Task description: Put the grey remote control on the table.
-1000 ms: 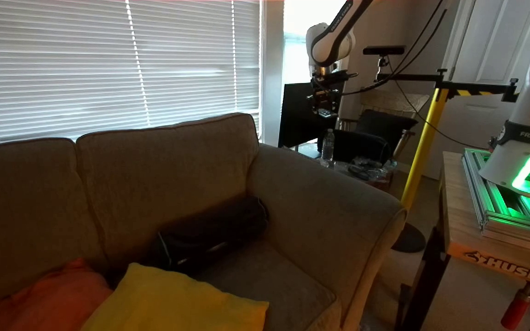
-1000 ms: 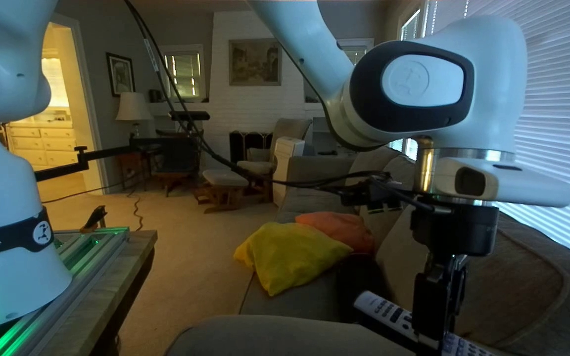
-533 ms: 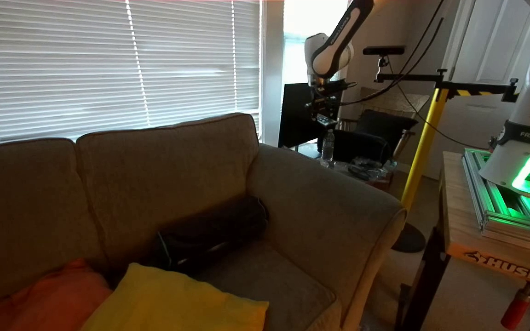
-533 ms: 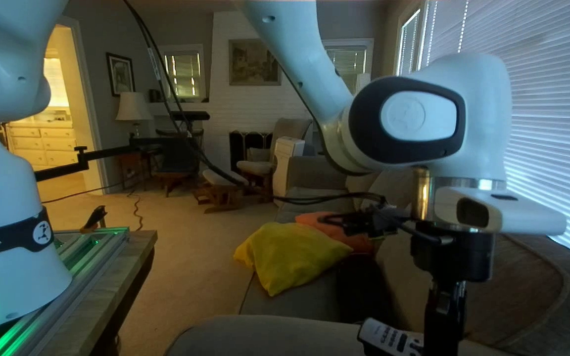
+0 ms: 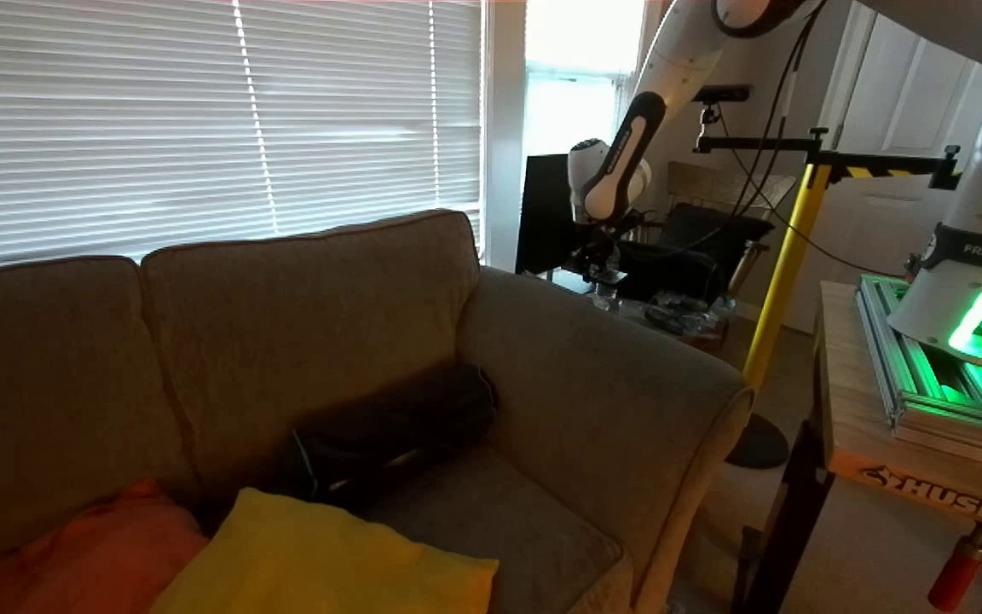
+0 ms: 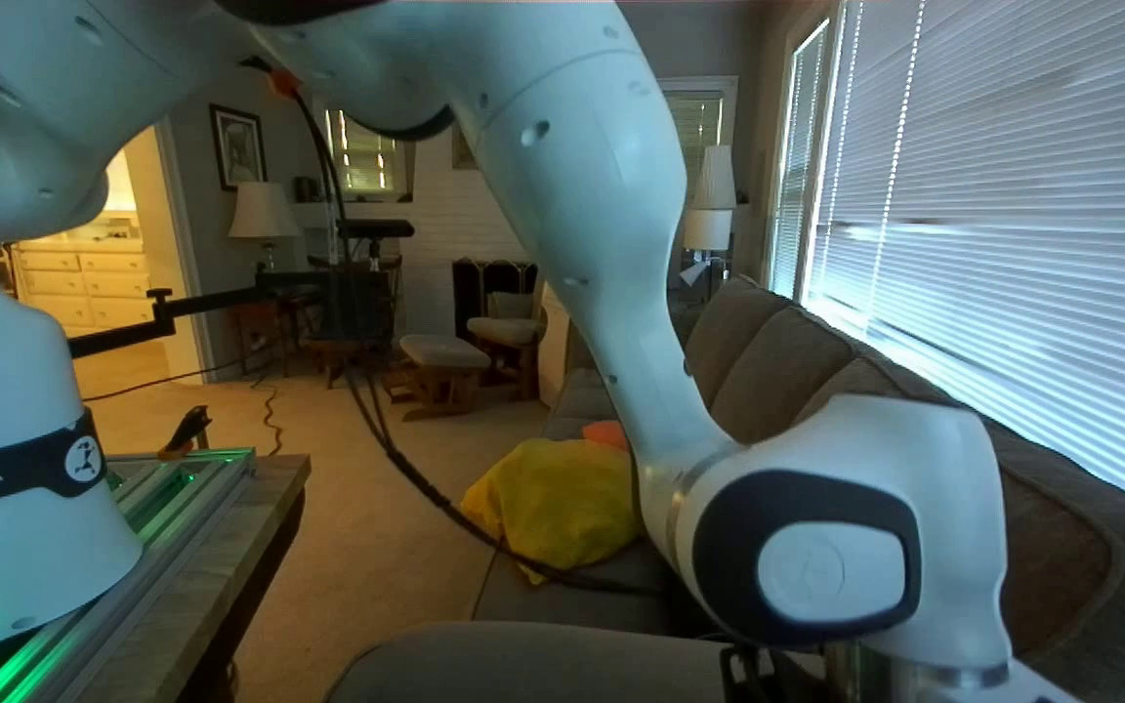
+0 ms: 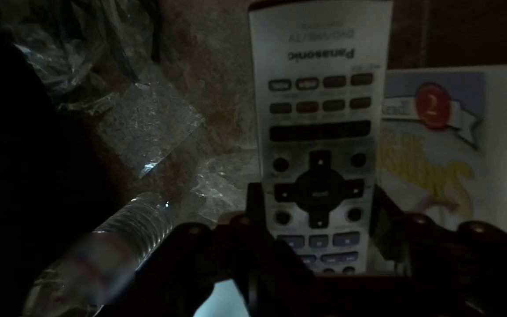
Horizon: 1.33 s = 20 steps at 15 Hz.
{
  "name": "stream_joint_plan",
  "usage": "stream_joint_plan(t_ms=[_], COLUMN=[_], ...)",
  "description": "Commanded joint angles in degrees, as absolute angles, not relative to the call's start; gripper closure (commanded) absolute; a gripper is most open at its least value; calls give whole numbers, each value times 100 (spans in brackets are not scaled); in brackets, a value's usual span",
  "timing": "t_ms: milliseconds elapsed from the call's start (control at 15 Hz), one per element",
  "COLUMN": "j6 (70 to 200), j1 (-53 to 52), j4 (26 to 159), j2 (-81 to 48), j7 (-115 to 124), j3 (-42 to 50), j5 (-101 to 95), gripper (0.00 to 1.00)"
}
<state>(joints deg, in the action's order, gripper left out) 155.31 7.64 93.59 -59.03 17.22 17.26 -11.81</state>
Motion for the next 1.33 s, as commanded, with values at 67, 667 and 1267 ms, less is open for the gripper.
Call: stream_joint_plan(t_ms=[67, 667, 1267], j6=[16161, 16511, 16294], j1=[1460, 2541, 2066], j4=[8436, 7794, 7407], j2=[-7004, -7905, -8078], j7=[119, -1409, -285], j3=[1438, 567, 1128], j5=[-1214, -905, -355], gripper=[67, 67, 3])
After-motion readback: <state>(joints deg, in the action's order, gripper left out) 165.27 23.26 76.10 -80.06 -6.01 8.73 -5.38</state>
